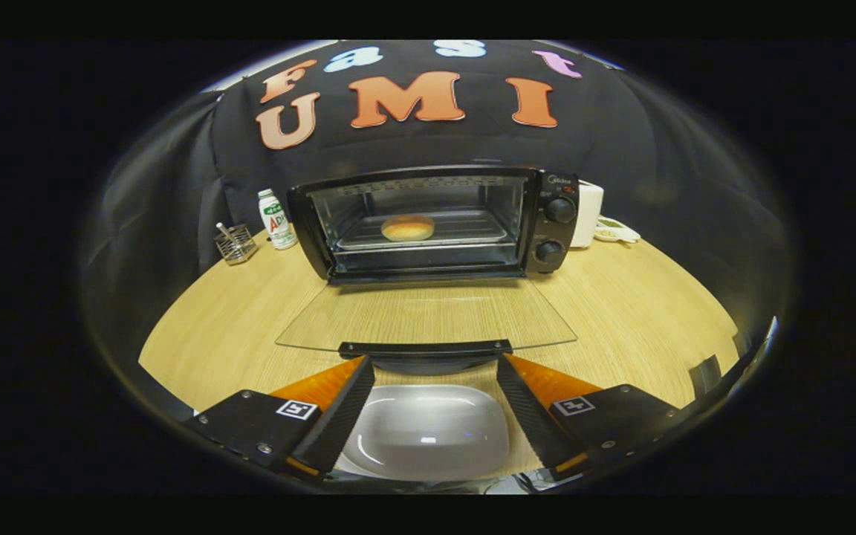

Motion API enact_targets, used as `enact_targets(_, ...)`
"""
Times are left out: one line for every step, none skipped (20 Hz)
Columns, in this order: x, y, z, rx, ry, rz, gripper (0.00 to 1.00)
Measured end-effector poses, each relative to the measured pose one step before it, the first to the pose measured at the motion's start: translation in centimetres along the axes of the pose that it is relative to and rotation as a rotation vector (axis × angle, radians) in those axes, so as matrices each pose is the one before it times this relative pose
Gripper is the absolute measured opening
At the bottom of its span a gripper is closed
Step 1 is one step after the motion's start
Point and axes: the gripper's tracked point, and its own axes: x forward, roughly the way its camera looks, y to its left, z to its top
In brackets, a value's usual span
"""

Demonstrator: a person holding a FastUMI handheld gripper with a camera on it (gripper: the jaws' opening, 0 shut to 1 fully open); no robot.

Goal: Open the toaster oven, put the food inside, and close the toaster oven door.

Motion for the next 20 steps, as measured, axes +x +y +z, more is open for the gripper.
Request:
enact_targets(0.272, 0.119, -0.256, -0.00251, 0.00596, 0.00083, 0.99)
enact_targets(0.283, 0.031, -0.310, -0.00313, 0.00578, -0.00241, 0.99)
enact_targets(0.320, 0.074, -0.263, -0.00586, 0.00775, -0.00003, 0.99)
enact_targets(0.345, 0.141, -0.295, -0.00642, 0.01032, -0.00103, 0.99)
enact_targets(0.322, 0.146, -0.215, -0.00557, 0.00828, 0.00153, 0.99)
enact_targets(0.310, 0.072, 0.094, -0.00463, 0.00189, 0.00120, 0.99)
enact_targets(0.341, -0.125, 0.069, -0.00520, 0.00262, -0.00832, 0.99)
enact_targets(0.176, -0.176, -0.269, 0.00041, 0.01087, -0.01136, 0.99)
enact_targets(0.222, -0.013, -0.100, 0.00689, -0.00135, -0.00287, 0.99)
enact_targets(0.061, 0.037, 0.154, 0.01369, 0.00465, 0.00043, 0.99)
enact_targets(-0.064, -0.039, 0.059, 0.01557, 0.00118, 0.00010, 0.99)
enact_targets(-0.004, 0.125, -0.009, 0.00140, -0.00043, -0.00115, 0.99)
enact_targets(0.004, 0.010, 0.076, -0.00826, -0.00417, -0.00275, 0.99)
enact_targets(-0.131, -0.002, 0.242, -0.00617, -0.00406, -0.00185, 0.99)
enact_targets(0.012, -0.024, 0.277, 0.00071, -0.00363, -0.00076, 0.99)
enact_targets(-0.342, -0.029, 0.157, 0.00270, -0.00629, -0.00068, 0.99)
enact_targets(-0.168, 0.025, 0.297, 0.00293, -0.00771, -0.00016, 0.99)
enact_targets(-0.166, -0.011, 0.300, 0.00186, -0.00844, -0.00081, 0.99)
enact_targets(-0.238, 0.008, 0.438, 0.00113, -0.01187, -0.00095, 0.99)
enact_targets(-0.250, -0.017, 0.565, 0.00154, -0.01396, -0.00027, 0.99)
